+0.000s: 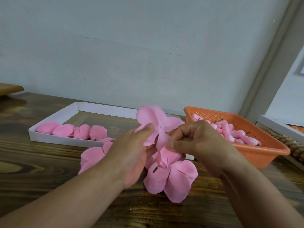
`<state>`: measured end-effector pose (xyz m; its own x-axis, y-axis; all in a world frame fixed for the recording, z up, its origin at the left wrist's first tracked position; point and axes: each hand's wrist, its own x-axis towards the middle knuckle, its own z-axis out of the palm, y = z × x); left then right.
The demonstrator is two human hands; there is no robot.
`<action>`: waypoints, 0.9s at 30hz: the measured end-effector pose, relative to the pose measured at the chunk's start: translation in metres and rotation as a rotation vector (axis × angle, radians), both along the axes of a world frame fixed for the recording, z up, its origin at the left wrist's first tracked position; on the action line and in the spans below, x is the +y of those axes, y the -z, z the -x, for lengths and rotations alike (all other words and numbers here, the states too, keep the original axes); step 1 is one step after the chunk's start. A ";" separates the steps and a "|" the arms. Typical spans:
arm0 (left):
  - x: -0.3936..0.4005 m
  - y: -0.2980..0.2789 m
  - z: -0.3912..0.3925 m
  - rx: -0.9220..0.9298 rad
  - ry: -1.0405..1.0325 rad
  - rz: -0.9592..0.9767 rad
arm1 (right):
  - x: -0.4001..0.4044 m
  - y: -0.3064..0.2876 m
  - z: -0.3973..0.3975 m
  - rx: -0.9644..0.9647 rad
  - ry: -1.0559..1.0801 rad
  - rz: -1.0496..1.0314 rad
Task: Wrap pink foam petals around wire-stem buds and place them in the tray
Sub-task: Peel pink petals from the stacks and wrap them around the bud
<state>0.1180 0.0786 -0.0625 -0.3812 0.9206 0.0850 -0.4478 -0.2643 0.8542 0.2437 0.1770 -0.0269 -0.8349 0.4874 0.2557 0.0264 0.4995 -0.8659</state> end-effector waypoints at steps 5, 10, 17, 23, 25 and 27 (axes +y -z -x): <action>0.002 -0.001 0.008 -0.197 -0.095 0.009 | -0.004 0.002 0.003 -0.096 -0.002 -0.071; 0.001 -0.004 0.013 -0.189 -0.126 0.024 | 0.006 -0.018 -0.017 0.029 0.107 -0.047; -0.003 -0.004 0.003 -0.082 -0.059 0.075 | -0.003 -0.018 -0.011 0.478 0.163 -0.137; -0.004 -0.006 -0.003 -0.087 -0.032 0.075 | -0.009 -0.011 -0.007 0.360 0.241 -0.374; -0.003 -0.006 -0.003 -0.122 -0.037 0.092 | -0.009 -0.010 -0.006 0.324 0.245 -0.391; -0.004 -0.006 -0.003 -0.134 -0.025 0.100 | -0.010 -0.009 -0.006 0.297 0.252 -0.418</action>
<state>0.1213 0.0748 -0.0569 -0.4062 0.9118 -0.0597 -0.5539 -0.1937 0.8098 0.2501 0.1671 -0.0178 -0.5690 0.4694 0.6752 -0.0249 0.8109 -0.5847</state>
